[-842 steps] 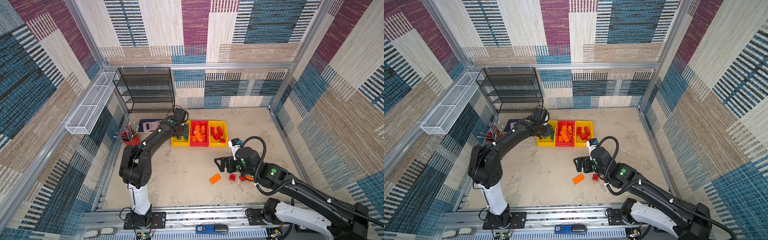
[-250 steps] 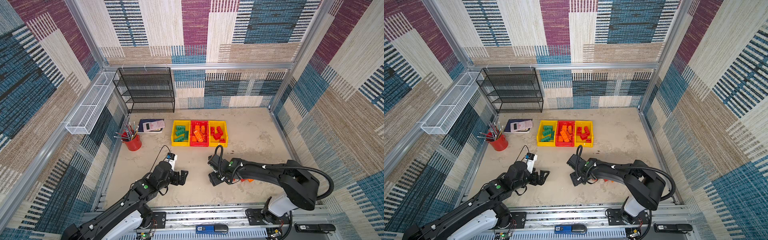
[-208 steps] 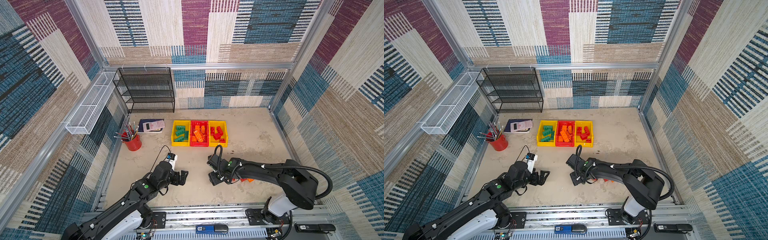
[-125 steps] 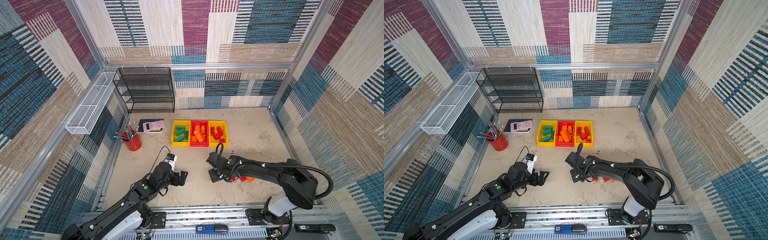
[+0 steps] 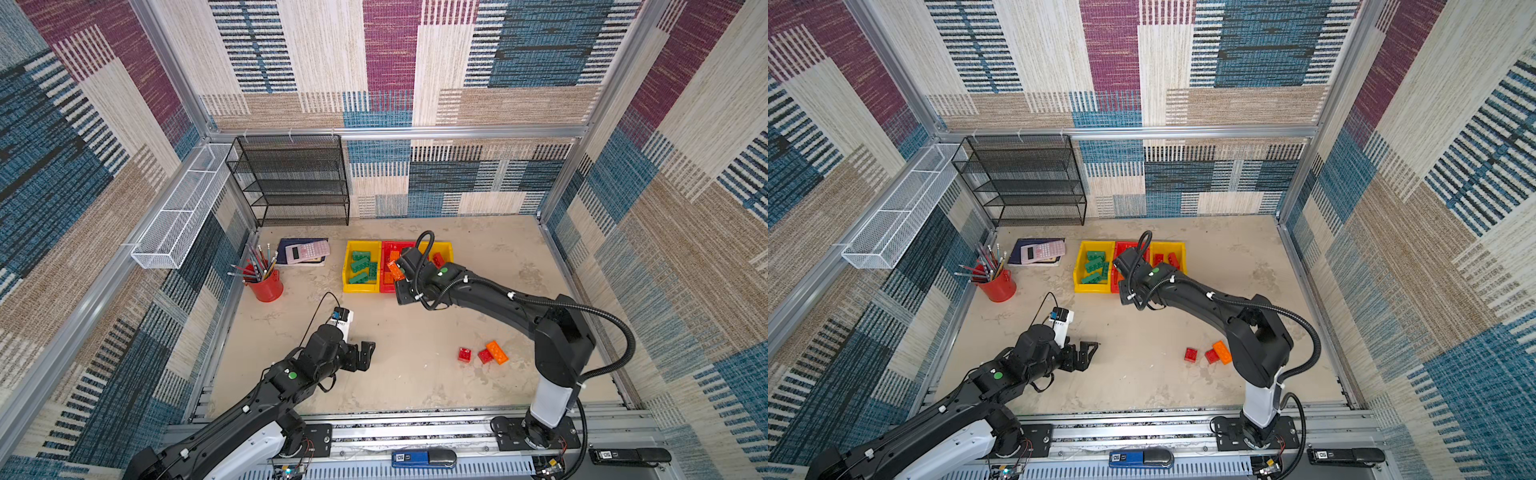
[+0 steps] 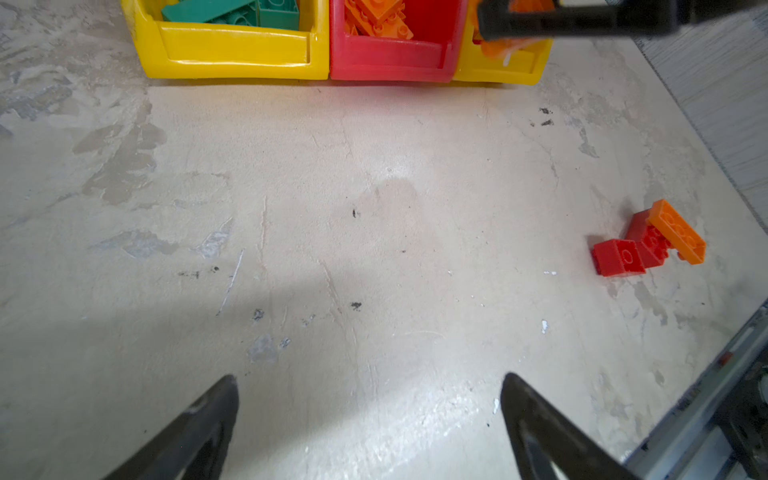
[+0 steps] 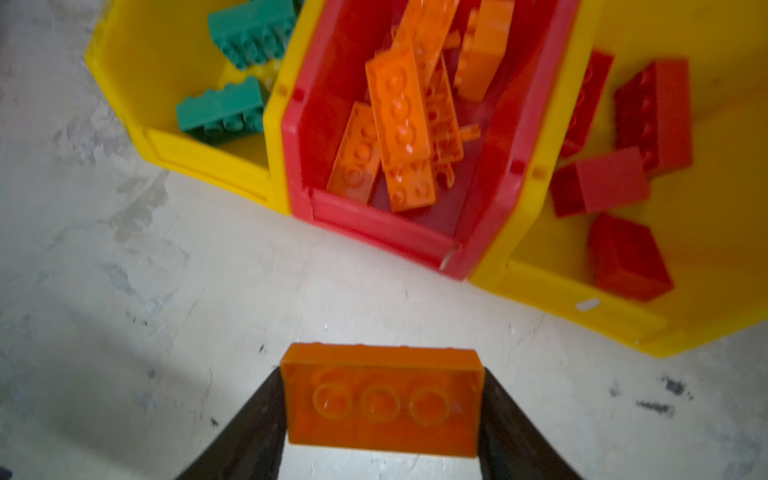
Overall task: Sort the legos into containers by color
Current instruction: 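Carry the orange brick with the right gripper into the red bin and release, then move the right gripper to the orange brick on the red bricks and grasp it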
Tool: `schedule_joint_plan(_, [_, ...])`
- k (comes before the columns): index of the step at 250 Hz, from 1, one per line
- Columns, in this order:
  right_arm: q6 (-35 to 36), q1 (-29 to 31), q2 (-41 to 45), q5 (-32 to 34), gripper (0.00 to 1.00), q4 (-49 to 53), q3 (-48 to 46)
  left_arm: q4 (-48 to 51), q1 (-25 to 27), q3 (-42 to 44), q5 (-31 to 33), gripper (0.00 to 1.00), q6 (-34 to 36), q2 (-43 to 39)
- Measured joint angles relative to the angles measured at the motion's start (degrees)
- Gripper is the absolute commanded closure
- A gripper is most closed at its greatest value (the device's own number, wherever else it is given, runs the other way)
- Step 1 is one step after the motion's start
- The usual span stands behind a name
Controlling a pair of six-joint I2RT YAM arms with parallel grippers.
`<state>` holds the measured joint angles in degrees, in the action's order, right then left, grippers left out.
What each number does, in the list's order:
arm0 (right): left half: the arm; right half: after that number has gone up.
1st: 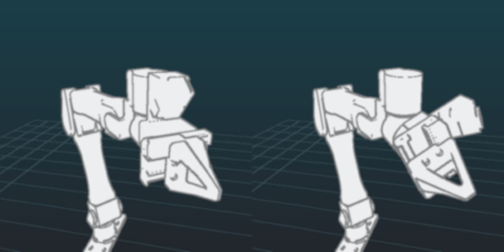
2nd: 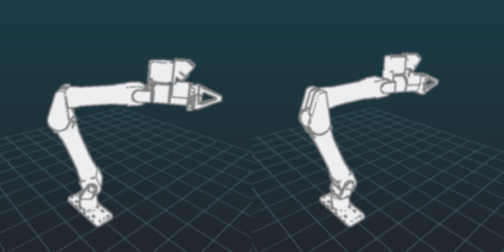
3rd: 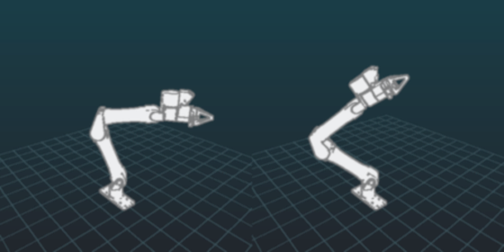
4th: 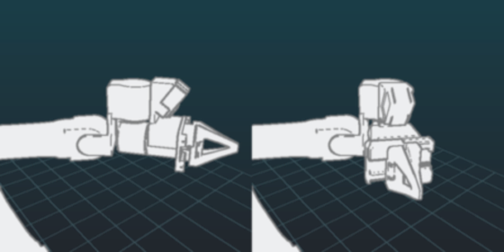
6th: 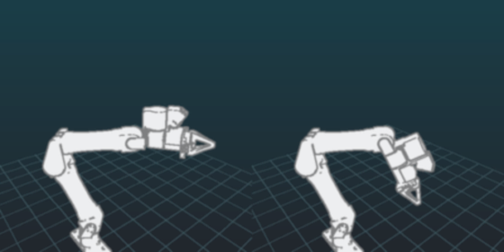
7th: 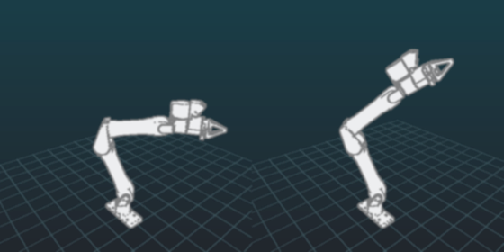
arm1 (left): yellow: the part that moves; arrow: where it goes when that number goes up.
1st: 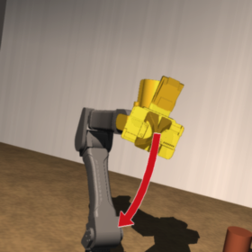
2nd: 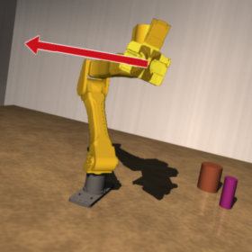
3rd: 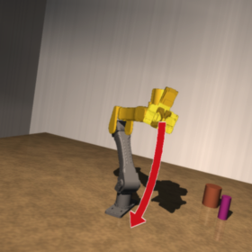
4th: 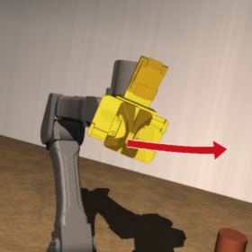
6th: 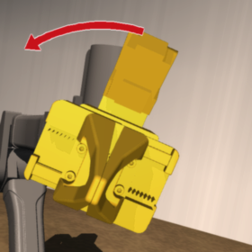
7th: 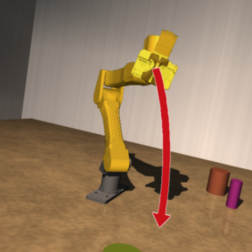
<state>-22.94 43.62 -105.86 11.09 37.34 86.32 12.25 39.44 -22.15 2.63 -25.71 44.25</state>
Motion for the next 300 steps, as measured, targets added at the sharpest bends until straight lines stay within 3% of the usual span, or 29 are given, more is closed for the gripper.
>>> schedule_joint_plan(101, [6.6,-5.4,-16.3,0.0,0.43,1.6,20.1,0.0,0.0,-3.5,0.1,0.01,0.9,4.0])
schedule_joint_plan(151, [8.3,-7.1,-21.4,0.0,0.19,2.6,26.6,0.0,0.0,-4.3,0.1,0.01,1.4,5.3])
schedule_joint_plan(197, [10.2,-7.3,-22.6,0.0,0.11,3.0,29.9,-0.1,0.0,-4.7,0.0,0.01,1.5,5.7])
schedule_joint_plan(237, [10.0,-7.3,-15.5,0.2,0.11,2.7,22.1,-1.9,0.0,-4.7,-2.8,0.02,0.5,6.8])
schedule_joint_plan(300, [1.7,-7.3,7.6,6.1,0.11,3.6,-8.5,-6.7,1.4,-5.0,-8.3,0.01,-1.1,12.0])
